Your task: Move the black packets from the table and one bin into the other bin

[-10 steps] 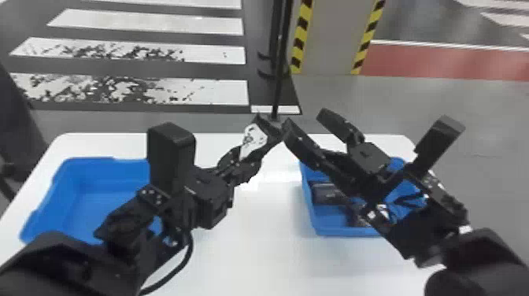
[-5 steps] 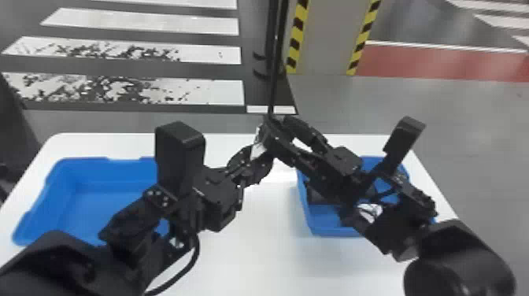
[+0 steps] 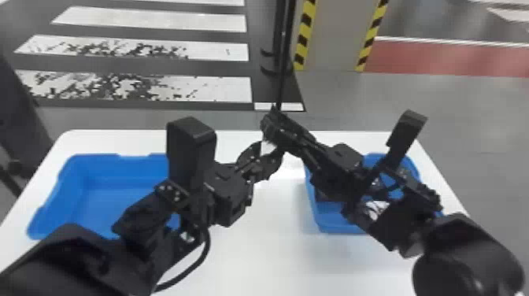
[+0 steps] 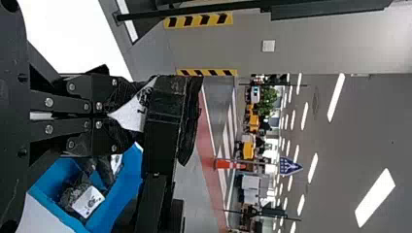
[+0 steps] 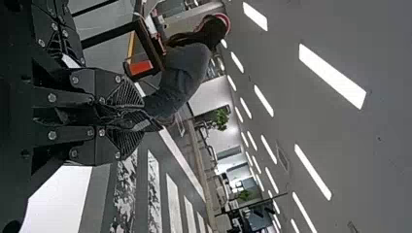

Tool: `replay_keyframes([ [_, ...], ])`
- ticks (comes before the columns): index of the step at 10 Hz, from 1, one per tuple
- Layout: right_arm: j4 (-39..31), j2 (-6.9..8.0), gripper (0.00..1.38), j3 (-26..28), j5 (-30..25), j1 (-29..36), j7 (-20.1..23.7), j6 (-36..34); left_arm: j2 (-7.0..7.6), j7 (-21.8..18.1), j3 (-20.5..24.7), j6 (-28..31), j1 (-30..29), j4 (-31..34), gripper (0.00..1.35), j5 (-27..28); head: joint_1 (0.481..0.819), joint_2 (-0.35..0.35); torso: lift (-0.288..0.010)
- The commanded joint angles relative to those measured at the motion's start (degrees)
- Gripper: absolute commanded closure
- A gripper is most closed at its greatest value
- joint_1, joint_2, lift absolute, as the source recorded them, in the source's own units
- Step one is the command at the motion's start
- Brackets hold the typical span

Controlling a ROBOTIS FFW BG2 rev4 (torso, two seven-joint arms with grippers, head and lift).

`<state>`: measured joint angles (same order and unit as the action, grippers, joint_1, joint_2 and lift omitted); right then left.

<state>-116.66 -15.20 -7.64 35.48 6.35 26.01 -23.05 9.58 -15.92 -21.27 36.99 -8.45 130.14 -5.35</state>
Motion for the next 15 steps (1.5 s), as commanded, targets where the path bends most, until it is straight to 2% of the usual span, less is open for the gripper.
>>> replay_keyframes([
  [1, 0.2, 0.00, 1.20, 0.0, -0.1, 0.1, 0.0, 0.4, -0.09, 0.0, 0.3, -0.7, -0.3, 0.0, 1.21, -0.3, 0.695, -0.089, -0.110],
  [2, 0.4, 0.09, 1.20, 0.0, -0.2, 0.1, 0.0, 1.5, -0.09, 0.0, 0.8, -3.0, -0.8, -0.6, 1.11, -1.3, 0.695, -0.089, -0.110],
  [3, 0.4, 0.17, 1.20, 1.2, -0.7, 0.1, 0.0, 2.5, -0.26, 0.1, 1.8, -3.0, -1.2, -0.8, 0.53, -1.9, 0.695, -0.089, -0.110],
  [4, 1.1, 0.44, 1.20, 4.1, -2.2, 0.4, -0.2, 3.2, -0.35, 0.1, 2.5, -3.7, -2.0, -1.0, 0.09, -1.5, 0.690, -0.089, -0.110],
  [5, 3.2, 0.70, 1.20, 7.6, -4.4, 0.4, -0.6, 4.2, -0.62, 0.1, 3.6, -4.4, -2.7, -1.1, 0.07, -1.4, 0.684, -0.098, -0.110],
  [6, 5.9, 0.79, 1.20, 11.1, -6.2, 0.4, -0.9, 4.8, -0.88, 0.1, 5.2, -5.8, -3.9, -1.1, 0.17, -1.3, 0.678, -0.126, -0.110],
  [7, 8.6, 0.79, 1.20, 14.6, -8.9, 1.0, -1.1, 4.8, -1.49, 0.1, 7.2, -7.3, -5.2, -1.1, 0.20, -1.3, 0.676, -0.161, -0.110],
  [9, 14.4, 0.79, 1.19, 20.2, -13.3, 1.7, -1.1, 3.9, -2.02, 0.1, 9.8, -8.2, -7.0, -1.1, 0.20, -1.5, 0.687, -0.208, -0.110],
  [10, 17.5, 0.61, 1.16, 21.1, -15.3, 1.7, -1.0, 3.4, -2.11, 0.1, 10.3, -8.3, -7.4, -1.1, 0.20, -1.5, 0.695, -0.238, -0.110],
  [11, 21.2, 0.35, 0.96, 21.1, -15.3, 1.2, -0.8, 5.9, -2.11, 0.1, 10.3, -8.7, -7.3, -1.1, 0.20, -1.4, 0.695, -0.262, -0.110],
  [12, 22.8, 0.35, 0.50, 21.5, -15.0, 1.2, 0.2, 7.6, -2.20, 0.1, 10.3, -9.4, -7.4, -1.1, 0.20, -1.3, 0.695, -0.279, -0.110],
  [13, 21.2, 0.26, 0.13, 21.5, -15.1, 2.1, 1.4, 9.0, -2.20, 0.1, 10.3, -10.6, -7.6, -1.1, 0.20, -0.8, 0.695, -0.285, -0.110],
  [14, 15.5, 0.97, 0.06, 21.6, -15.0, 6.0, 1.3, 11.4, -2.20, 0.7, 10.6, -14.2, -8.4, -1.5, 0.20, -0.7, 0.695, -0.289, -0.110],
  [15, 9.3, 2.81, 0.13, 23.0, -14.9, 10.8, 0.1, 13.5, -2.46, 2.7, 11.2, -19.0, -10.1, -2.0, 0.20, -1.9, 0.695, -0.282, -0.110],
])
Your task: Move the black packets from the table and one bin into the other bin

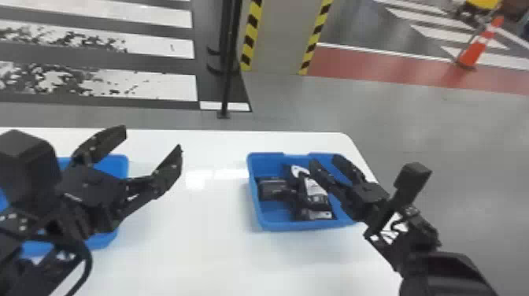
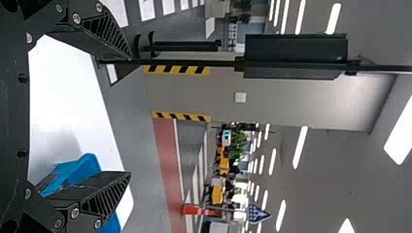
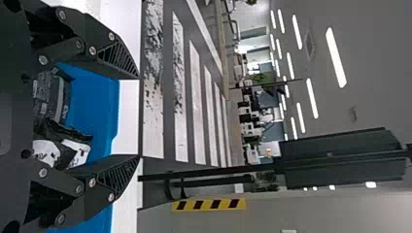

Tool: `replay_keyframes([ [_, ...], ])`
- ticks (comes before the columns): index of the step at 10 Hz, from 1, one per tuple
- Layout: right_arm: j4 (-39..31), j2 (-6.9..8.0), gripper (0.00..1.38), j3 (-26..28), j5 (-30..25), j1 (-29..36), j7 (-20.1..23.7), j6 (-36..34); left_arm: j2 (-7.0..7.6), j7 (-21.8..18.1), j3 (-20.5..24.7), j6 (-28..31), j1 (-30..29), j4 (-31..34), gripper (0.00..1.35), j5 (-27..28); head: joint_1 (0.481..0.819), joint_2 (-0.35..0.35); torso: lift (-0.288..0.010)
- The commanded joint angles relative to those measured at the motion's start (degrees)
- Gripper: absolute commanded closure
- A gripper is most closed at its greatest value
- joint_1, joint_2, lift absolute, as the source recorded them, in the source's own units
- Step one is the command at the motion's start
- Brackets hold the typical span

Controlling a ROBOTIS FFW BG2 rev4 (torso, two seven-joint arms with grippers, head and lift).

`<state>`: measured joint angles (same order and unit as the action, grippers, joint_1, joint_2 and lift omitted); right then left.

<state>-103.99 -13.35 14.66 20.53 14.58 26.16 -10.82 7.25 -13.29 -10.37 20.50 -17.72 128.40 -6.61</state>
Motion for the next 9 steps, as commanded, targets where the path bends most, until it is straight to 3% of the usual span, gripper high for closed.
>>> replay_keyframes([
  [1, -7.3, 2.45, 0.16, 1.0, 1.1, 6.5, -1.3, 2.4, -0.39, 2.7, 1.2, -7.3, -2.9, -1.8, 0.20, -1.2, 0.695, -0.268, -0.110],
  [4, -13.1, 3.59, 0.18, -0.8, 2.0, 13.4, -3.3, 5.1, -1.18, 8.9, 3.2, -23.5, -6.7, -11.5, 0.20, 0.5, 0.695, -0.208, -0.110],
  [8, -24.3, 4.91, 0.18, -2.0, -0.2, 24.1, -10.2, 5.1, -5.05, 12.0, 11.9, -30.6, -14.1, -11.2, 0.20, 10.1, 0.695, -0.106, -0.110],
  [9, -25.3, 5.08, 0.18, -2.0, -0.6, 25.2, -11.7, 5.2, -5.75, 12.6, 13.6, -30.6, -15.7, -11.2, 0.20, 9.0, 0.695, -0.075, -0.110],
])
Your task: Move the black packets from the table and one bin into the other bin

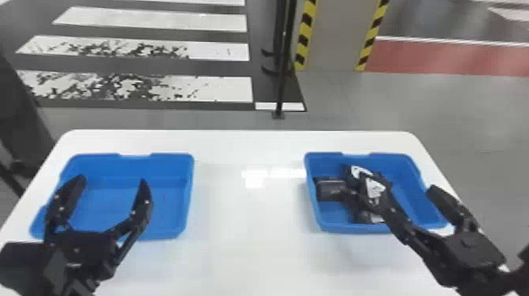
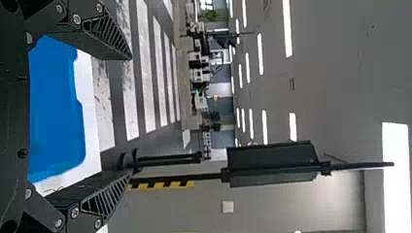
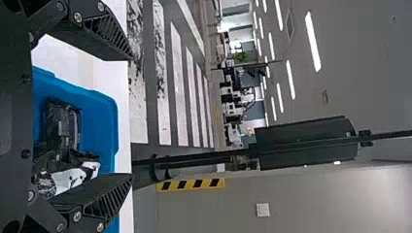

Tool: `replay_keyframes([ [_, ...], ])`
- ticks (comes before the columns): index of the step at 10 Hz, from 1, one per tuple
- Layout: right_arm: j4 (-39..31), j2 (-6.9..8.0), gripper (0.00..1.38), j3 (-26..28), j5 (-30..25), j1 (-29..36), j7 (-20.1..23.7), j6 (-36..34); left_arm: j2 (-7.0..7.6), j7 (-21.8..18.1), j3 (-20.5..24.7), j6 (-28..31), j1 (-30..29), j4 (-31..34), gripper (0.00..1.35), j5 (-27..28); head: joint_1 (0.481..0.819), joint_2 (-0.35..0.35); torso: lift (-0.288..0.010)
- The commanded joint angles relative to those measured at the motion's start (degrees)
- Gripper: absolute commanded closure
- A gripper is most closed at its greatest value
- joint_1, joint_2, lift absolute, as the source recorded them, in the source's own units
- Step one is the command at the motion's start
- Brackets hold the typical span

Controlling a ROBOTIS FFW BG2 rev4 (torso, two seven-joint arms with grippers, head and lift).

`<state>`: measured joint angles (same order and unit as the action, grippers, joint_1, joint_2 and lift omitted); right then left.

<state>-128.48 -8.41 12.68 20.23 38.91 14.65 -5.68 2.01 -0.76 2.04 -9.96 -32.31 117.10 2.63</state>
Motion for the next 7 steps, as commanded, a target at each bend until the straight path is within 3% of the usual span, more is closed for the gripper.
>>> replay_keyframes([
  [1, 0.0, 0.24, 0.18, 0.0, 0.0, 0.7, -0.1, 0.9, -0.78, 0.1, 1.6, -0.6, -1.4, 0.1, 0.20, -1.1, 0.695, -0.061, -0.110],
  [3, 1.0, -0.03, 0.18, -0.5, -0.1, -0.1, -0.1, 1.5, -0.25, 0.1, -0.1, -1.6, -1.2, 0.7, 0.20, -2.1, 0.695, -0.033, -0.110],
  [7, 2.0, -0.29, 0.18, -1.1, 0.5, -0.8, -0.1, 2.6, -0.07, 0.1, -0.4, -1.4, -1.9, 2.5, 0.20, -3.0, 0.695, -0.046, -0.110],
])
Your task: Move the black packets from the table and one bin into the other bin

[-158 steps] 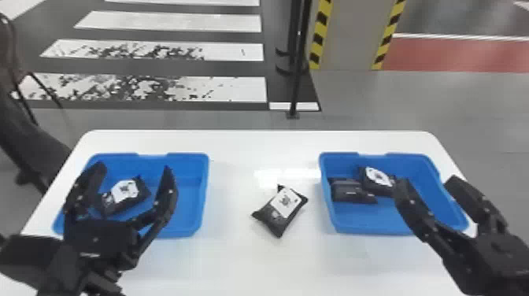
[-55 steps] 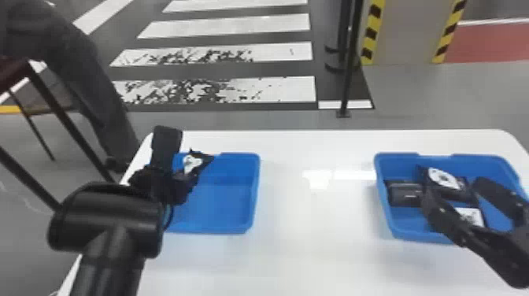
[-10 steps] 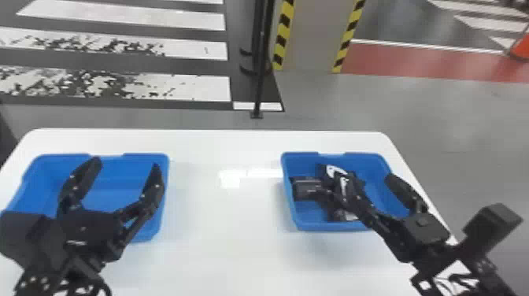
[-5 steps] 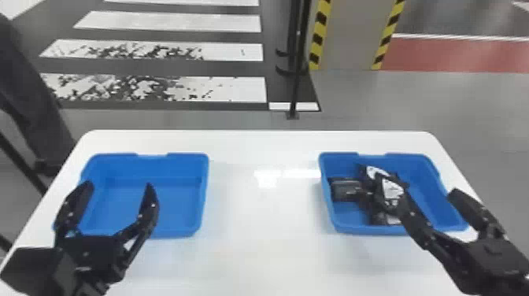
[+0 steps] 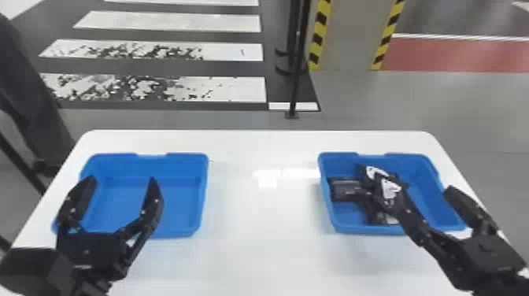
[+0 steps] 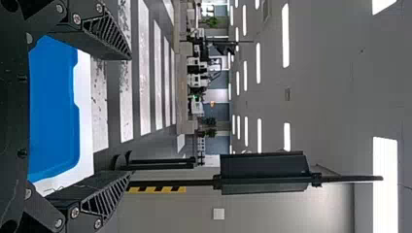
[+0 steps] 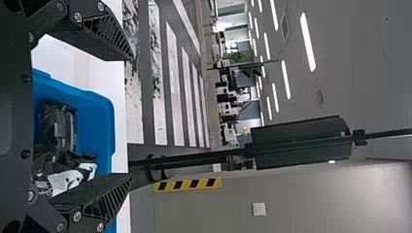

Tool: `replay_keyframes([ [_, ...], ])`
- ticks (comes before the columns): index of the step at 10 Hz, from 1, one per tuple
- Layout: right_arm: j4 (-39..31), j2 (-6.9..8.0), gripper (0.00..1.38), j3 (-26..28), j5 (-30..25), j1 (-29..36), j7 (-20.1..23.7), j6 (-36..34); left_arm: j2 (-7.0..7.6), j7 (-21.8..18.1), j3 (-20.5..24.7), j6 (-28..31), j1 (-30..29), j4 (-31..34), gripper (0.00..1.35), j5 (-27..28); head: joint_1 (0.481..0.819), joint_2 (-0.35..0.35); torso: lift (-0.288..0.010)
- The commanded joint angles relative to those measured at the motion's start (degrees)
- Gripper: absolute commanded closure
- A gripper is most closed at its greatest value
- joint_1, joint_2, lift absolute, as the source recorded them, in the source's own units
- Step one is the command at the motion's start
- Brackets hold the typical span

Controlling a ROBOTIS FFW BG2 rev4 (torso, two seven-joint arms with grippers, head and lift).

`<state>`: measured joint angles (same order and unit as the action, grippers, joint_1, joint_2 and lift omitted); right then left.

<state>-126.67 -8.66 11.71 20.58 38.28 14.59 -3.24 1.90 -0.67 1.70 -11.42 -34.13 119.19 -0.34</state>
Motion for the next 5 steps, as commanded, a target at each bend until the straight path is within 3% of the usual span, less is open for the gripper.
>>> replay_keyframes([
  [1, 0.2, -0.12, 0.18, -0.3, 0.2, -0.2, 0.0, 0.4, 0.12, 0.0, -0.3, -0.1, 0.0, 0.7, 0.20, 0.0, 0.695, -0.046, -0.110],
  [5, 1.0, -0.12, 0.18, -0.7, 0.7, -0.5, 0.0, 2.7, 0.21, 0.0, -0.3, -0.4, 0.0, 1.0, 0.20, -0.2, 0.695, -0.049, -0.110],
])
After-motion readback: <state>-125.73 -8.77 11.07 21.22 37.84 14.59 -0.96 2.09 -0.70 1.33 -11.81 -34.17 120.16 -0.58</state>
